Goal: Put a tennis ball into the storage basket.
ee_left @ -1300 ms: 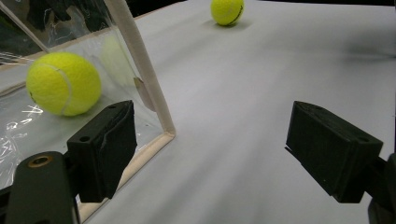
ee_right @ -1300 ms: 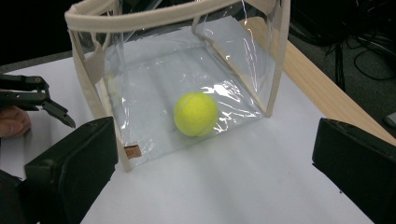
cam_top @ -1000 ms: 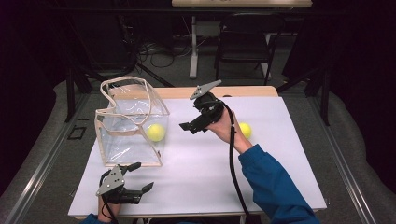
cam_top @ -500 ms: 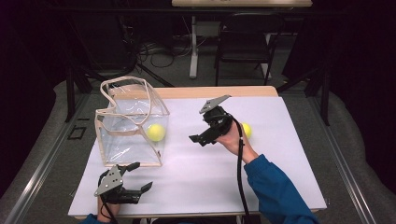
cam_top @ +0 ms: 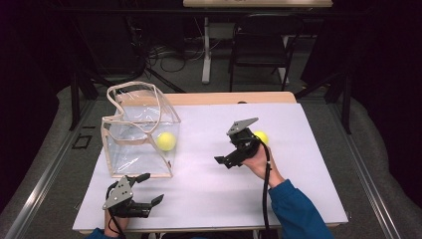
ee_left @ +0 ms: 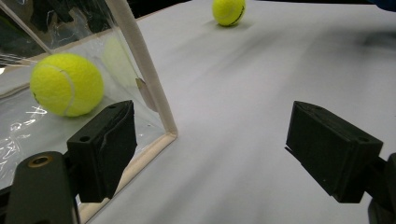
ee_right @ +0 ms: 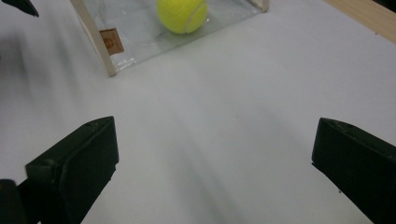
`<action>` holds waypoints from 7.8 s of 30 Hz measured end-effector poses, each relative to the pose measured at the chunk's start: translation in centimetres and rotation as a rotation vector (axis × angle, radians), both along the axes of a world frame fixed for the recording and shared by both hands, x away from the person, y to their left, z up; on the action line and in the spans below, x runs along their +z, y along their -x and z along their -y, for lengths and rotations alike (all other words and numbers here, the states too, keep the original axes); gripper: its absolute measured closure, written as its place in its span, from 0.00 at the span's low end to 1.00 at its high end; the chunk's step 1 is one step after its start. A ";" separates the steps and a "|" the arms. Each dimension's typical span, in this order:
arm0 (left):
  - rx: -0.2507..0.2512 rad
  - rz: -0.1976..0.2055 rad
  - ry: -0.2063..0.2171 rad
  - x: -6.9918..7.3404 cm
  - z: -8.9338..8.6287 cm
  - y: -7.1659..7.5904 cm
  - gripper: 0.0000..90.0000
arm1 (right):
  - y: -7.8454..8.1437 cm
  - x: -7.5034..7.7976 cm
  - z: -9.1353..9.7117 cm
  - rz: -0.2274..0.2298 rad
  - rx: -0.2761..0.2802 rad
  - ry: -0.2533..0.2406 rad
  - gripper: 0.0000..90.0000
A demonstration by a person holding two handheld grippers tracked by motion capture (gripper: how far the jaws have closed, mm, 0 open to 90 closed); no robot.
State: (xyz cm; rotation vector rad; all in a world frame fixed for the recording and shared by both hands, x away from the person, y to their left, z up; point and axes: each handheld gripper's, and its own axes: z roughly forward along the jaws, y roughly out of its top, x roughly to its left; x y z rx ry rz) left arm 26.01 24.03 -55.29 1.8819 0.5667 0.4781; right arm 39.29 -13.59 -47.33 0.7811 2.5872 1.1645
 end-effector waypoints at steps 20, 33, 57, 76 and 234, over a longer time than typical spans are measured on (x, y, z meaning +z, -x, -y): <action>-0.007 -0.003 -0.013 0.0 0.1 0.0 0.18 | 2.7 -3.3 2.4 0.015 -0.019 0.020 0.00; -0.013 -0.004 -0.020 -0.1 0.3 0.0 0.18 | 3.9 -4.3 4.3 0.016 -0.047 0.020 0.00; -0.009 -0.005 -0.024 -0.1 0.3 0.0 0.18 | 3.5 -3.7 7.6 0.023 -0.132 -0.010 0.00; -0.004 -0.003 -0.023 -0.1 0.3 0.0 0.18 | 2.7 -2.5 9.8 0.055 -0.221 -0.036 0.00; -0.008 0.002 -0.015 0.0 0.1 0.0 0.18 | -6.0 -5.4 10.9 -0.058 -0.394 0.056 0.29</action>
